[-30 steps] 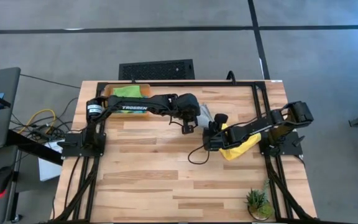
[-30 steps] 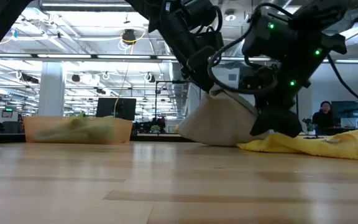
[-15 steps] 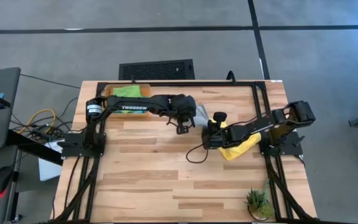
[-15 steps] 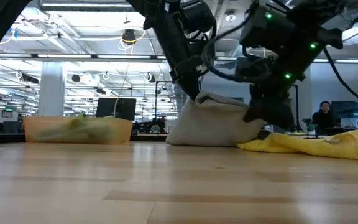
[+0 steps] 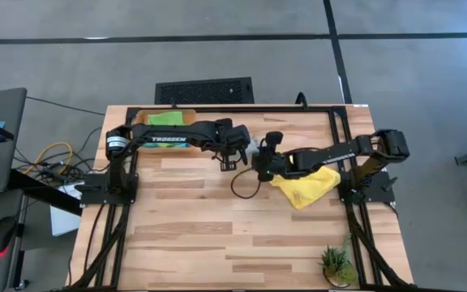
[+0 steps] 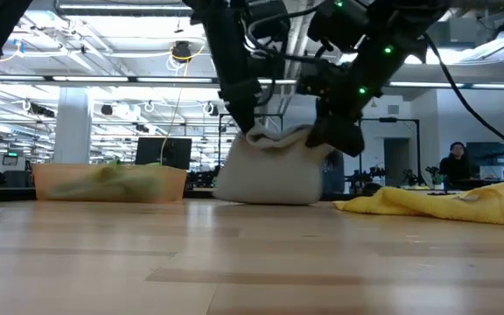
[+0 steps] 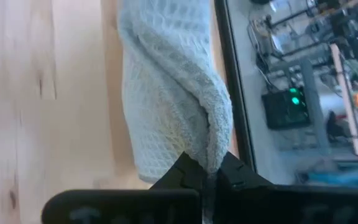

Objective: Fold microfiber towels
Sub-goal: Put the gray microfiber cloth into the orange bin

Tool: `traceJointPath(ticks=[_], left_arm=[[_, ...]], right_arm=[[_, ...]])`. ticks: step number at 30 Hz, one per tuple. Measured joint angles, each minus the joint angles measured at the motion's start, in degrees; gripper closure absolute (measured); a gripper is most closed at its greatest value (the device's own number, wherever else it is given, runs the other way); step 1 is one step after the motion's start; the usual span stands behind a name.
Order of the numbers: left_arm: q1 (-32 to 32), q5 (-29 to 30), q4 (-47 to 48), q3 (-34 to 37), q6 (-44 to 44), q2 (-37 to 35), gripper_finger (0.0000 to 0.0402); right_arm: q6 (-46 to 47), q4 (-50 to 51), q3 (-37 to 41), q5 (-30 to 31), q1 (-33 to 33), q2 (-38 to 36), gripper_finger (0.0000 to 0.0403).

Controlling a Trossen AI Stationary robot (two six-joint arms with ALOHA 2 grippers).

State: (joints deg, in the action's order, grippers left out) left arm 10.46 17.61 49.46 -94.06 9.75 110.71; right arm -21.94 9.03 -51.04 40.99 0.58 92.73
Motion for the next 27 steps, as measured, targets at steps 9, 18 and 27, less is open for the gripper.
traceJointPath(ticks=[9,18,27], left_arm=[[1.51,2.74,8.99,0.0,-3.88,-6.34,0.04],[2.79,10.05,17.54,0.61,-9.92,-6.9,0.04],[2.77,19.21,21.65,0.55,-18.62,-7.22,0.04]], right_arm=[[-12.19,-15.51,-0.01,-7.51,-5.39,0.0,0.0391],[-16.56,-24.41,-3.13,-21.43,-10.88,0.37,0.0394],[-18.16,-24.95,-6.62,-28.49,-15.48,0.39,0.0393]])
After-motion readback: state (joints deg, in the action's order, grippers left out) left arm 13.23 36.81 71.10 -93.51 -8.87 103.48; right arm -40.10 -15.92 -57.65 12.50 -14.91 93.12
